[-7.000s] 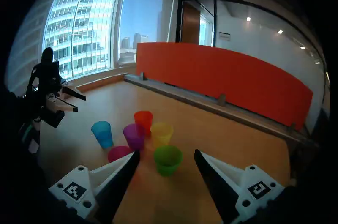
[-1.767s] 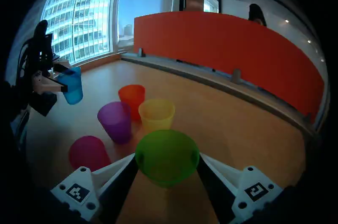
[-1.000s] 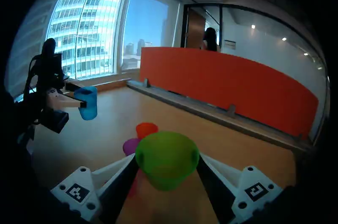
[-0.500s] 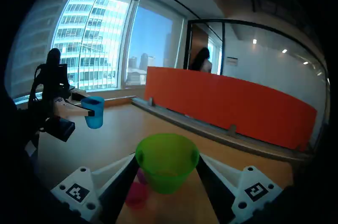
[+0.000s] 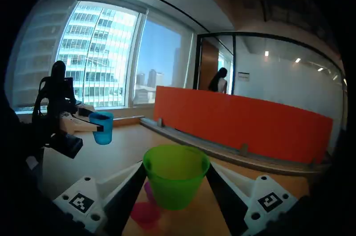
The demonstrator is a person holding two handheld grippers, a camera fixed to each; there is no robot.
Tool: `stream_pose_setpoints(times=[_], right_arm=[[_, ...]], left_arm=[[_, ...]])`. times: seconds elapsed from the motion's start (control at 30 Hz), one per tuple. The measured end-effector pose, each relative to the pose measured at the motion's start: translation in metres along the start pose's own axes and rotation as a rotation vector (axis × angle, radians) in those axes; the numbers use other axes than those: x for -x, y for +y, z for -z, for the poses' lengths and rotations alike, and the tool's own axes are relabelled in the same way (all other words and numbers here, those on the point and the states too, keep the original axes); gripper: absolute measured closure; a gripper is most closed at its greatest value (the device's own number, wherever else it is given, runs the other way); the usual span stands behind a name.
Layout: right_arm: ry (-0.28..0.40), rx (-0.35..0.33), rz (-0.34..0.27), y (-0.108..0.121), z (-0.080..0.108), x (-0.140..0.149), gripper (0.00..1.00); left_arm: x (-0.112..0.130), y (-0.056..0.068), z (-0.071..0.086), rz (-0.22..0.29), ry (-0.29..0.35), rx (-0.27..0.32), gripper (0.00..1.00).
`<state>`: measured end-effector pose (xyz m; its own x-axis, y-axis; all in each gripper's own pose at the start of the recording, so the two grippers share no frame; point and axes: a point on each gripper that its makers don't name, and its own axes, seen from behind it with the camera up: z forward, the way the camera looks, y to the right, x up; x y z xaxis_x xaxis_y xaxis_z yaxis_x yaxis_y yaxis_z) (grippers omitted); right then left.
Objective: Pour water
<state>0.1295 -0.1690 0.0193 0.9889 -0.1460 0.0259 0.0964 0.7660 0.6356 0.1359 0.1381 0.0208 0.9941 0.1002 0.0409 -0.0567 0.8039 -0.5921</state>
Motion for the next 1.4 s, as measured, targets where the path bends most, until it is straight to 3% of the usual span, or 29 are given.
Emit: stream_pose_setpoints(times=[0.37,0.77,1.17,1.4], right_arm=[[0.038,-0.009,-0.004,-0.006,0.003,-0.014,0.07],[0.042,-0.042,-0.007,-0.015,0.002,-0.015,0.08],[0.051,-0.094,-0.016,-0.029,-0.005,-0.015,0.08],[0.055,-0.136,-0.006,-0.045,-0.014,-0.011,0.09]], left_arm=[[-0.01,0.005,0.002,0.003,0.02,0.008,0.13],[-0.022,0.006,0.0,-0.029,0.038,0.004,0.13],[-0.036,0.005,-0.001,-0.097,0.054,-0.008,0.13],[-0.05,0.006,-0.003,-0.167,0.069,-0.023,0.13]])
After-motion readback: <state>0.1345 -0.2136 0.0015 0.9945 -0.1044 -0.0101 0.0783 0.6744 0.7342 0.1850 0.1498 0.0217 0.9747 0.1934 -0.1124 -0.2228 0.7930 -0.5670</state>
